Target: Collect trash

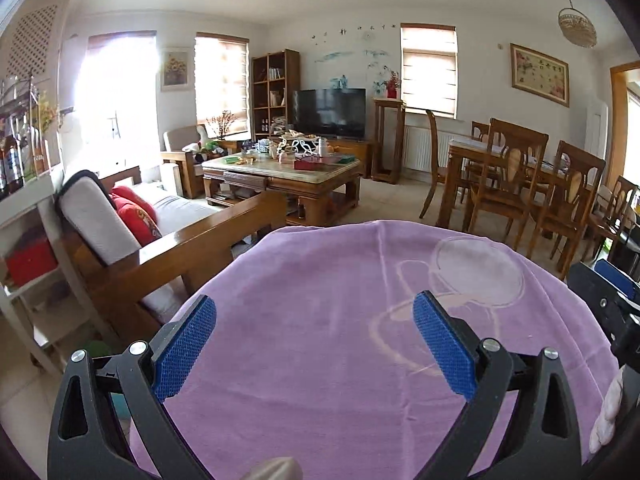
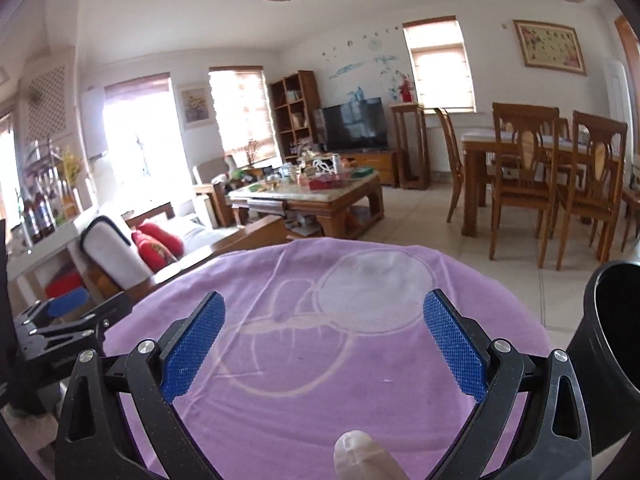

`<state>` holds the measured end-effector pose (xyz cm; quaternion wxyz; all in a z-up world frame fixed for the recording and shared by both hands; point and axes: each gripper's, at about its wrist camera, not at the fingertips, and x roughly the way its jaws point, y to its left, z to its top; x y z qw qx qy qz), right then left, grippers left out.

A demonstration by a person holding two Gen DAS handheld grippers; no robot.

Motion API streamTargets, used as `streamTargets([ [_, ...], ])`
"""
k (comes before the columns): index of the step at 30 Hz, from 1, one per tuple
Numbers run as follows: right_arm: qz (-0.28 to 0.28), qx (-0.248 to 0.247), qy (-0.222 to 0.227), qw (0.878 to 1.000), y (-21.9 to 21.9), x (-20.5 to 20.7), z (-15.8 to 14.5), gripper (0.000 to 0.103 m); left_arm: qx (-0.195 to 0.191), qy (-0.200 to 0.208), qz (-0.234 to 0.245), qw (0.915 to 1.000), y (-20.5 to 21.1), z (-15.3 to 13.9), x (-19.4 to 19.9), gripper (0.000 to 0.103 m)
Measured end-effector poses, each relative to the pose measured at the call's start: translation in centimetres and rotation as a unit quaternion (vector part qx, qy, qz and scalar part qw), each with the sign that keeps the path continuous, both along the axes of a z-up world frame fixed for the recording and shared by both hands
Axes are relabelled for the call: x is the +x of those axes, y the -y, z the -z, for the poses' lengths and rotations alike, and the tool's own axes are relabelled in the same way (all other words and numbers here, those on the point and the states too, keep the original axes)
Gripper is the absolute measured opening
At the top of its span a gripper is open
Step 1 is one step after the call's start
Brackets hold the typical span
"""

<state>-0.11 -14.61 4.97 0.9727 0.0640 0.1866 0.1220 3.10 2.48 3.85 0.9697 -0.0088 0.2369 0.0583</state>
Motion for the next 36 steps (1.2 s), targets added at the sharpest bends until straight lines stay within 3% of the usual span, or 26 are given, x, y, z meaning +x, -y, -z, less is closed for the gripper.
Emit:
streamTargets([
  [6,0.012,-0.026,0.053,0.998,-2.2,-1.2,0.0,0.098,-0.016,0.008,-0.007,0.9998,-2.0,0.0,-1.0,0.098],
  [16,0.014,0.002,0.096,0.995,0.6,-3.7,-0.2,0.098,-0.026,0.012,-0.032,0.9991,-2.0,0.4,-1.3,0.098],
  [20,0.012,-0.002,0.099,0.995,0.7,-4.3,-0.1,0.098,-0.029,0.016,-0.04,0.9987,-2.2,0.5,-1.7,0.098],
  [29,0.013,-0.002,0.108,0.994,0.4,-4.5,-0.2,0.098,0.002,0.031,-0.042,0.9986,-1.2,0.3,-2.1,0.098],
  [36,0.017,0.003,0.111,0.994,0.7,-4.7,-0.1,0.098,-0.005,0.048,-0.038,0.9981,-1.6,0.3,-2.6,0.098],
])
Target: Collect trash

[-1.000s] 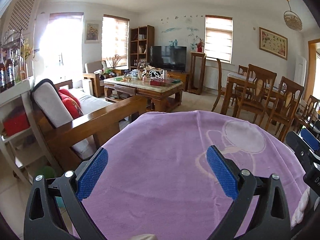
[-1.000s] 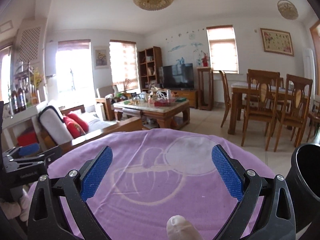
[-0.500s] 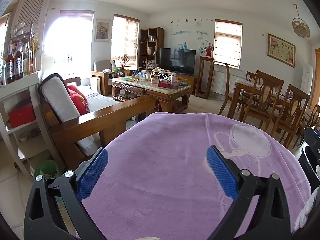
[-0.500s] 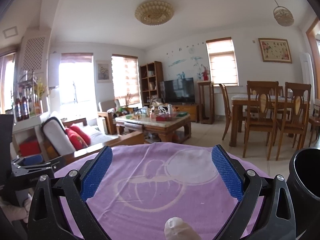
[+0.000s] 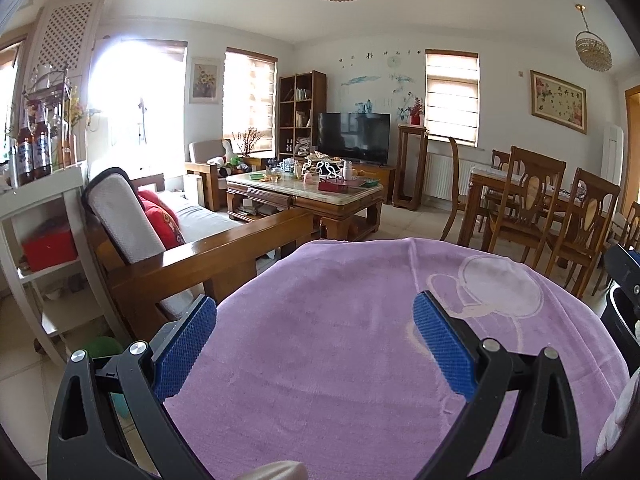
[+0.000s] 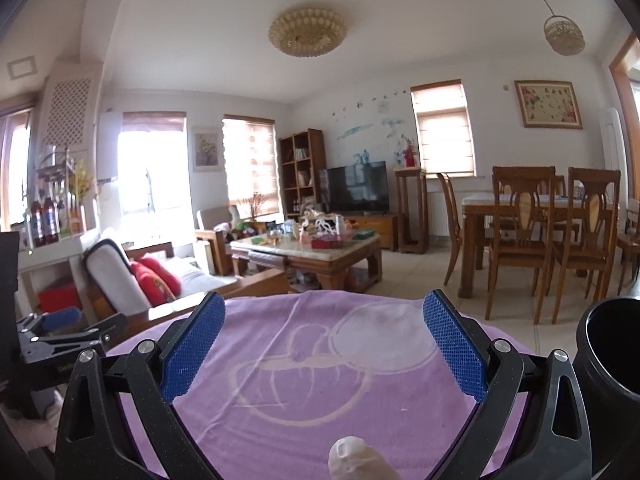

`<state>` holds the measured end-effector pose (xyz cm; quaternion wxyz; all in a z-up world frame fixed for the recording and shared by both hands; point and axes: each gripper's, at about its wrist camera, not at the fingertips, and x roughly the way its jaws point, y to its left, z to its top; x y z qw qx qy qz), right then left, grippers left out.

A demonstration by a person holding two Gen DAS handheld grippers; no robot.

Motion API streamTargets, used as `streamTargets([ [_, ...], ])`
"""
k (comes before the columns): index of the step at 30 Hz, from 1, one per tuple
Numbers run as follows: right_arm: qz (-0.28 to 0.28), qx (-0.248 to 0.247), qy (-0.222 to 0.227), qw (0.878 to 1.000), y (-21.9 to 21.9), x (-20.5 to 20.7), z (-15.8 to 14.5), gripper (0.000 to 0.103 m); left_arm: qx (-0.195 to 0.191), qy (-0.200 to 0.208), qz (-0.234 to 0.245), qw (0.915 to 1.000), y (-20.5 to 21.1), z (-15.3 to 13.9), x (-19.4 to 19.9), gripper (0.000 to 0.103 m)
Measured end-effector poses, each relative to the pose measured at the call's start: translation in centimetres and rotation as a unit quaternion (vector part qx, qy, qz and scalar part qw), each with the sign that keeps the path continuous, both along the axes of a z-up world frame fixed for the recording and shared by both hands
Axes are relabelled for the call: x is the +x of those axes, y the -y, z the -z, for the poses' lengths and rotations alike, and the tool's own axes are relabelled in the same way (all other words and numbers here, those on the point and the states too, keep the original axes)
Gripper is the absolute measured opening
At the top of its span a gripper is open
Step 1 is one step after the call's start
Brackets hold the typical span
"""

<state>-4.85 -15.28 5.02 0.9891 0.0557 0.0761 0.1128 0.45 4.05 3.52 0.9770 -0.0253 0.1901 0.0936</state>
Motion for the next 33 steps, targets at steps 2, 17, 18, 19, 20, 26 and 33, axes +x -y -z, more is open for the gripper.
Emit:
streamTargets([
  [2,0.0,0.0,0.0,1.0,0.01,0.0,-0.01,0.098,0.002,0.001,0.005,1.0,0.12,0.06,-0.06,0.098],
  [17,0.0,-0.001,-0.001,1.0,-0.11,0.12,-0.25,0.098,0.017,0.003,0.01,0.9998,0.0,0.05,0.21,0.098],
  [18,0.0,-0.001,-0.002,1.0,-0.09,0.13,-0.23,0.098,0.019,0.003,0.01,0.9998,0.03,0.04,0.22,0.098],
  [19,-0.001,0.0,-0.002,1.0,-0.08,0.13,-0.22,0.098,0.021,0.003,0.01,0.9997,0.02,0.04,0.2,0.098],
  [20,-0.001,0.0,-0.002,1.0,-0.07,0.14,-0.2,0.098,0.022,0.004,0.01,0.9997,-0.02,0.02,0.17,0.098],
  [26,-0.001,-0.001,-0.001,1.0,-0.03,0.11,-0.15,0.098,0.018,0.005,0.011,0.9998,-0.24,-0.11,0.11,0.098],
  [33,0.0,-0.001,-0.001,1.0,-0.03,0.15,-0.21,0.098,0.021,0.006,0.011,0.9997,-0.13,-0.21,0.11,0.098],
])
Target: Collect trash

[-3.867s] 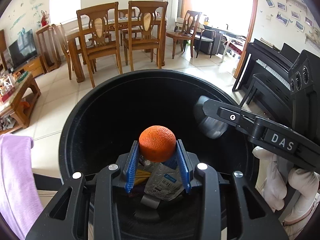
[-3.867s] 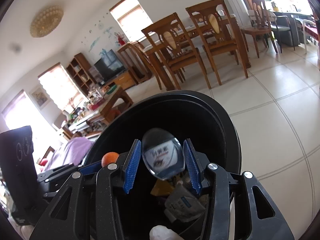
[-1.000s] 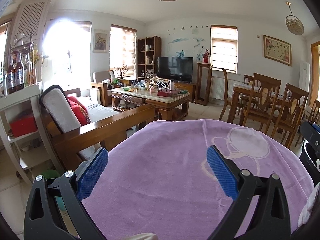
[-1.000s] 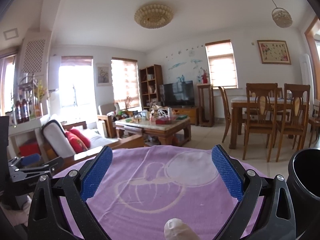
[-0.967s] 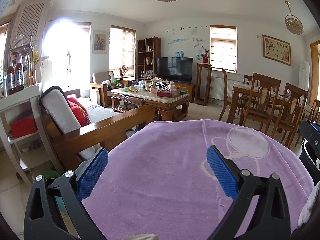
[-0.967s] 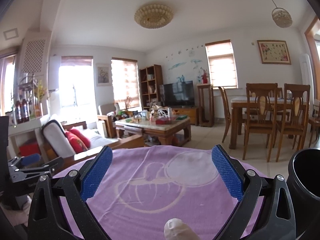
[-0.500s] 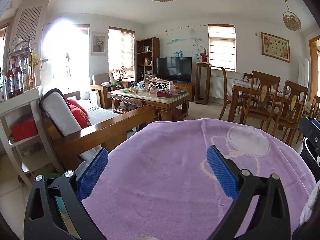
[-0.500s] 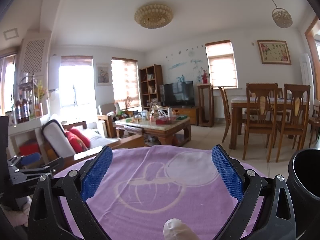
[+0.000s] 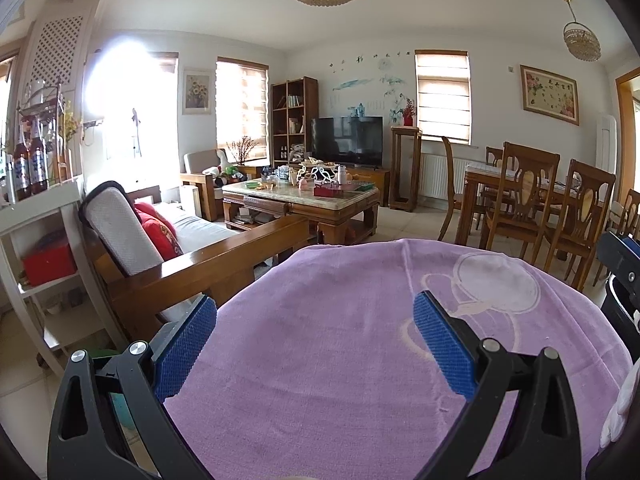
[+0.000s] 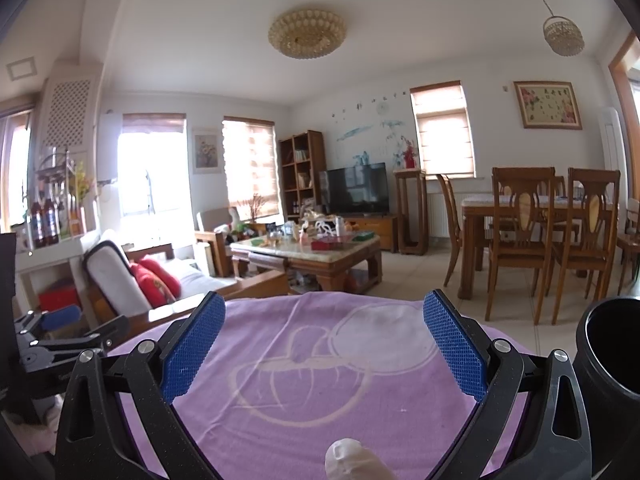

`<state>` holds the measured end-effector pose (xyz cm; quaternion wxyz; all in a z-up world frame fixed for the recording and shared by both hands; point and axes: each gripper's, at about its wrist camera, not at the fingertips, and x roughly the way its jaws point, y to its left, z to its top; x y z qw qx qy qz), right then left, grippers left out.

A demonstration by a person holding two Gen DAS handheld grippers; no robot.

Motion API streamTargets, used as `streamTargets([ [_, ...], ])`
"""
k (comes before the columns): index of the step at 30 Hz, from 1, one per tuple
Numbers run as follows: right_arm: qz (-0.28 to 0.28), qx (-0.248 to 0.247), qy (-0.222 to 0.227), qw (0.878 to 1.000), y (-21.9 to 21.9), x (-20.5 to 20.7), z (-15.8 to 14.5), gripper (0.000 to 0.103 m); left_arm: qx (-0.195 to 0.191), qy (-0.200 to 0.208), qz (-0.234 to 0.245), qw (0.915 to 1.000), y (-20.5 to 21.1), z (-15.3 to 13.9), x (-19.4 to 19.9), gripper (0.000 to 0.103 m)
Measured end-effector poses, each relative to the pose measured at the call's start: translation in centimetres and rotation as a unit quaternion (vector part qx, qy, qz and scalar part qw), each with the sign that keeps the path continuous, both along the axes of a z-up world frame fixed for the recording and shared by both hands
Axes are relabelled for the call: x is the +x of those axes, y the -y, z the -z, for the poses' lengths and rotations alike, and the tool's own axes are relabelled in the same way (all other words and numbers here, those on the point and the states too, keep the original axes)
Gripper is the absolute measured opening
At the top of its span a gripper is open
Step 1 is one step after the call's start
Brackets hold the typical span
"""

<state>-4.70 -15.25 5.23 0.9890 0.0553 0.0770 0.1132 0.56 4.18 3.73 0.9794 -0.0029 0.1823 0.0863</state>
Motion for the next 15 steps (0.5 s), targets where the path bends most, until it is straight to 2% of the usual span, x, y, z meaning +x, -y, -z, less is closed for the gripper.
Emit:
streamTargets([
  [15,0.0,0.0,0.001,1.0,-0.02,0.01,0.15,0.098,0.001,0.001,0.0,1.0,-0.04,0.05,-0.02,0.098],
])
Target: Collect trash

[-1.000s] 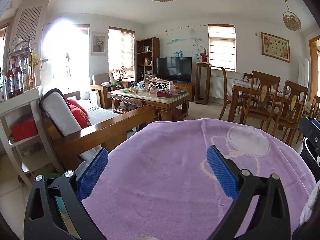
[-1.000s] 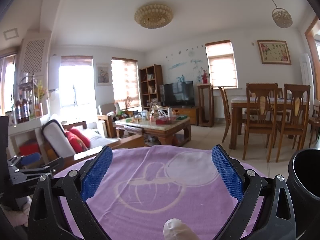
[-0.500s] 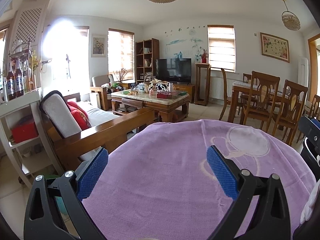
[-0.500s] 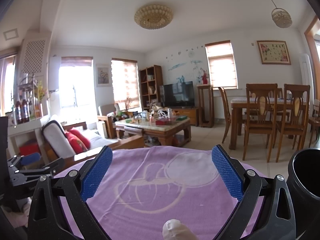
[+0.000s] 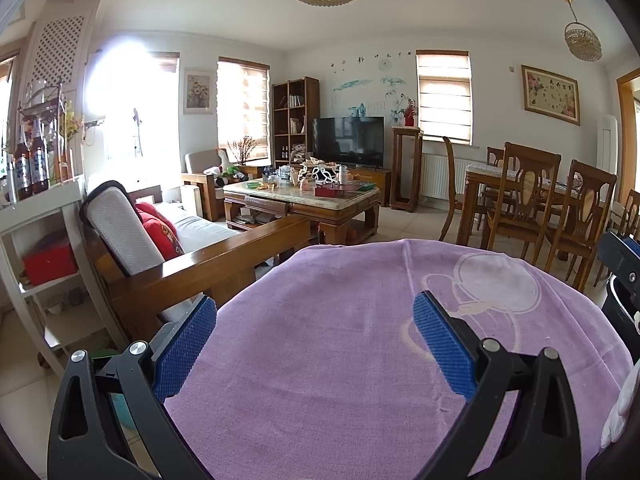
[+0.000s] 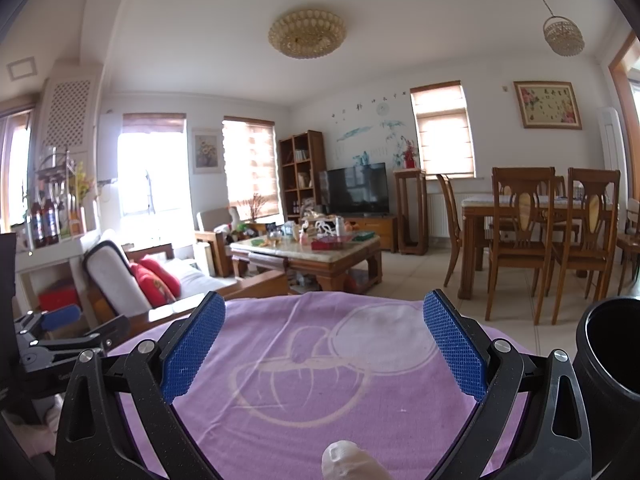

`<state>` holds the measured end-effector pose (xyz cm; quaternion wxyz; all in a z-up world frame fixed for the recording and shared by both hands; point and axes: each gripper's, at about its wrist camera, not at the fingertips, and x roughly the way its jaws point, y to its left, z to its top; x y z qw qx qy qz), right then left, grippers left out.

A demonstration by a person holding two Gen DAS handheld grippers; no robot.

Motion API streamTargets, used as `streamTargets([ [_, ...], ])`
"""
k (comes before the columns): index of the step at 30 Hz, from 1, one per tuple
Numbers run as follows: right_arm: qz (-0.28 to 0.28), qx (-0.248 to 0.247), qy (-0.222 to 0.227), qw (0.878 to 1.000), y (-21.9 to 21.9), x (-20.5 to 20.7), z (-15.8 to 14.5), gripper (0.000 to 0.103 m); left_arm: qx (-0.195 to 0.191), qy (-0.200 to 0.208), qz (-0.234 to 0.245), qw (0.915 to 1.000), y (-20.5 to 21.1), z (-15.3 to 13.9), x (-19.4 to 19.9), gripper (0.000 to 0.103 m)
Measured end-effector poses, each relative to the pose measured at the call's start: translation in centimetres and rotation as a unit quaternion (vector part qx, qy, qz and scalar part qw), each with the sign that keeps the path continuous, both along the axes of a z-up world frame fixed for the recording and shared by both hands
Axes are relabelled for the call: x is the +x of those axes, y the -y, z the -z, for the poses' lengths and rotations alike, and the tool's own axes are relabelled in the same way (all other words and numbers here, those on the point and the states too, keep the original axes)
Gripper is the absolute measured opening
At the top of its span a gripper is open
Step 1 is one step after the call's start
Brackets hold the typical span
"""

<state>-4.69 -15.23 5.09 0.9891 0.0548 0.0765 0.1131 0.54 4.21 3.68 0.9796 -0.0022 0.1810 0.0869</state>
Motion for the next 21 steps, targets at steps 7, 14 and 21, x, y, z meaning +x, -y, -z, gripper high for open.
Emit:
streamTargets([
  [7,0.0,0.001,-0.001,1.0,0.01,0.07,-0.11,0.098,-0.003,0.0,-0.002,1.0,0.0,0.01,-0.15,0.098],
  [14,0.0,0.001,0.0,1.0,-0.01,0.06,-0.09,0.098,-0.001,0.0,-0.005,1.0,0.45,-0.02,-0.41,0.098],
  [21,0.0,0.001,0.0,1.0,-0.07,0.11,-0.2,0.098,-0.005,-0.002,-0.008,1.0,0.58,-0.08,-0.49,0.098],
])
